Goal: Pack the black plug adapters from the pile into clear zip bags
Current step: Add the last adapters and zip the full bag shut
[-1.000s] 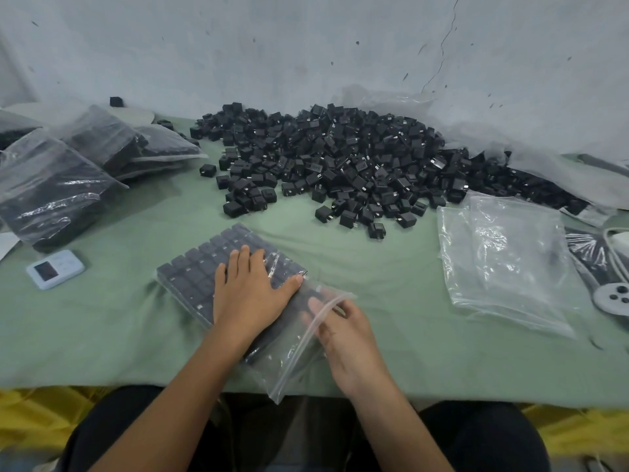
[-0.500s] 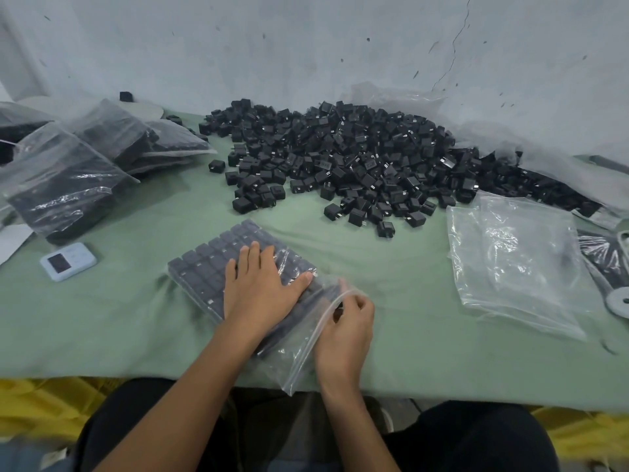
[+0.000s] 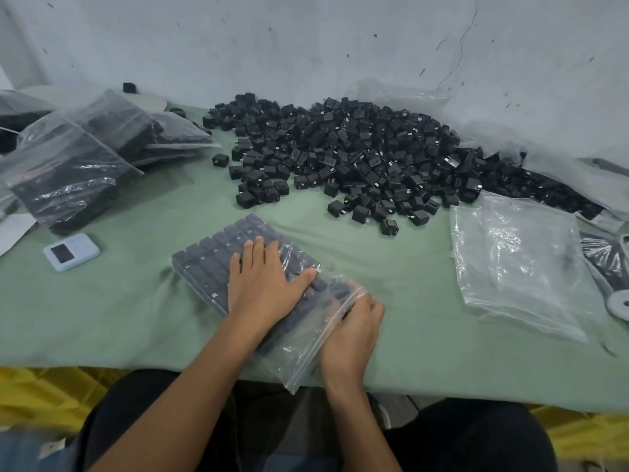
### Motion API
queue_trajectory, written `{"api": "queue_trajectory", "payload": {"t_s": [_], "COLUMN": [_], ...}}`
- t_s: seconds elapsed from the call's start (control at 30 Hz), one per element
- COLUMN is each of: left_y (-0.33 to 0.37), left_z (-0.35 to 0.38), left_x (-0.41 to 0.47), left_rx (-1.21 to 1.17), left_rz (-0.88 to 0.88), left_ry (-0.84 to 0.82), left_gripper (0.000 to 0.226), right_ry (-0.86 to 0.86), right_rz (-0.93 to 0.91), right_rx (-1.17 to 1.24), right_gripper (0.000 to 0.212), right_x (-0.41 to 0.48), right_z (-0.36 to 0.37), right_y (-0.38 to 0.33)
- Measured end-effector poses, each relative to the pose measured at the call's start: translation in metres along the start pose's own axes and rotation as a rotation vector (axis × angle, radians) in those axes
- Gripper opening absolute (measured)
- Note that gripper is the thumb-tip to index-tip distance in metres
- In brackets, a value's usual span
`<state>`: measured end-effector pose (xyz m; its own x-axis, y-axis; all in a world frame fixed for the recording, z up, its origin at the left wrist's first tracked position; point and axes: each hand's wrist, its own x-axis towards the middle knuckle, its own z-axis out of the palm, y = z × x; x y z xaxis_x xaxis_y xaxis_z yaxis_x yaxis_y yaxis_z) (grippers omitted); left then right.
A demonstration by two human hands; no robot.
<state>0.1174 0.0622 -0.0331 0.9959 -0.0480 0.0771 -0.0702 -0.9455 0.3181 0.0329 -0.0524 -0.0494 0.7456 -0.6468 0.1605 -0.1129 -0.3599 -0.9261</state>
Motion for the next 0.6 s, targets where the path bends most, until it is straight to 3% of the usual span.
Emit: {"api": "queue_trajectory", "payload": {"t_s": [0.3, 0.4, 0.5, 0.6], "left_y": [0.0003, 0.0001, 0.0002, 0.0001], "left_z": [-0.0001, 0.0005, 0.0007, 0.0018], "left_x": [-0.0006, -0.0008, -0.0004, -0.0005], "left_rx": [0.003, -0.005, -0.017, -0.021], "left_rz": [0.001, 0.007, 0.002, 0.002], "left_ry": [-0.015, -0.011, -0.003, -0.009], "left_gripper": [0.105, 0.105, 0.106, 0.107], "right_ry": [0.058, -0.006, -0.105, -0.132], "right_rz": [-0.112, -0.098, -0.081, -0.043], "right_rx": [-0.073, -0.095, -0.136, -0.194], "right_gripper": [0.010, 0.004, 0.015, 0.012], "right_x": [0.0010, 0.0018, -0.0014, -0.0008], "right_z": [0.0053, 0.0056, 0.0027, 0.0017], "right_y": [-0.0057, -0.0018, -0.0026, -0.0022]}}
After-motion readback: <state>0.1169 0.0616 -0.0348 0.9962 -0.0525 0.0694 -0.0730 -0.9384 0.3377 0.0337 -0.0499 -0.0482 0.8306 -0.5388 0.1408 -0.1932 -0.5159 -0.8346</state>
